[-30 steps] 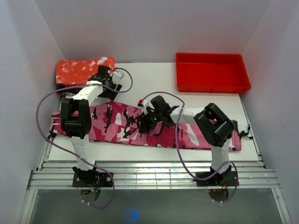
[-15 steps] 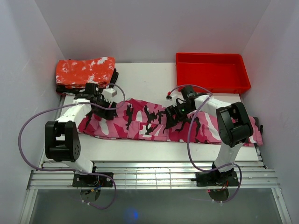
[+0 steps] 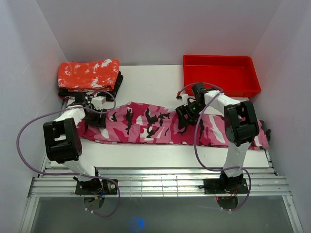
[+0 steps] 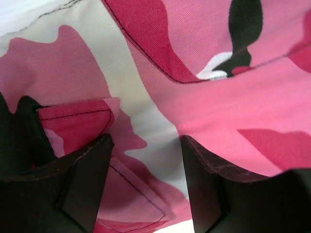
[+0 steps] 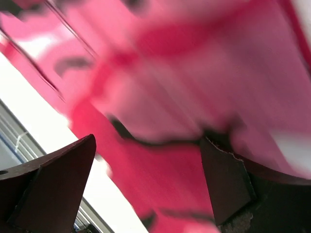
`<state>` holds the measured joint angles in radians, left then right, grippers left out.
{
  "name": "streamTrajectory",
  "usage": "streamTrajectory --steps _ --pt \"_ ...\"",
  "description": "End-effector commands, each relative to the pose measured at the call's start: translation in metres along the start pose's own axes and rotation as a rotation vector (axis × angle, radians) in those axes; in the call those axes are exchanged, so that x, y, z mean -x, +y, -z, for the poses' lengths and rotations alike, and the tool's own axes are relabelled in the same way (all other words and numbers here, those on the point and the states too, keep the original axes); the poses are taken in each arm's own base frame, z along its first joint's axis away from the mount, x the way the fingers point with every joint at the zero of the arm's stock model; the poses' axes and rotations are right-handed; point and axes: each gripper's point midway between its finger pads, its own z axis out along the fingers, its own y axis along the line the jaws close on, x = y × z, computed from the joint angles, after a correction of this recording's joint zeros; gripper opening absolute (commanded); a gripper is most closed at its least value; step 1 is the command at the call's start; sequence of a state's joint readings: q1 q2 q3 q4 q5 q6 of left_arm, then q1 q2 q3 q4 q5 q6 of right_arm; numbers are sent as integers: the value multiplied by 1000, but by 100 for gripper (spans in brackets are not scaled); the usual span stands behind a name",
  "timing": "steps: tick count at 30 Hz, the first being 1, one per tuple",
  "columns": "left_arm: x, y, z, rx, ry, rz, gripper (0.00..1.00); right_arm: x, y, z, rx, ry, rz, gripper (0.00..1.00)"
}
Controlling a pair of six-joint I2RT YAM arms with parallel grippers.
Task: Fold and stack the trousers
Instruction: Fold the trousers
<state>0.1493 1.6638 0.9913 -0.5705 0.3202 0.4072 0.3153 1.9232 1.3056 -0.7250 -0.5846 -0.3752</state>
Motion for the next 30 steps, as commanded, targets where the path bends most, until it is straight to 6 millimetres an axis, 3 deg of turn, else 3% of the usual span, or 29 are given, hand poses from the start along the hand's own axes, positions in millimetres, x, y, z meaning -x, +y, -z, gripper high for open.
streamTrajectory --steps 1,4,6,10,11,14,20,25,30 --pt "-54 89 24 311 174 37 71 -20 -40 27 -209 121 -46 94" --pt "-59 108 36 361 185 45 71 -17 -33 50 -236 92 -40 94" --pt "-63 115 38 373 193 52 71 -30 -37 65 -255 89 -78 94" --pt "-64 120 41 367 174 71 72 -56 -55 113 -358 13 -177 90" --pt "-62 116 40 348 159 70 72 -70 -74 134 -401 -26 -258 88" --pt "-56 111 37 316 131 69 74 -98 -106 178 -493 -111 -383 82" --pt "-49 111 39 306 112 63 75 -139 -165 239 -691 -212 -579 78" --pt "-45 109 42 293 100 59 75 -172 -194 234 -748 -161 -672 78" --pt "-41 107 48 299 83 46 75 -184 -212 216 -740 -156 -704 78"
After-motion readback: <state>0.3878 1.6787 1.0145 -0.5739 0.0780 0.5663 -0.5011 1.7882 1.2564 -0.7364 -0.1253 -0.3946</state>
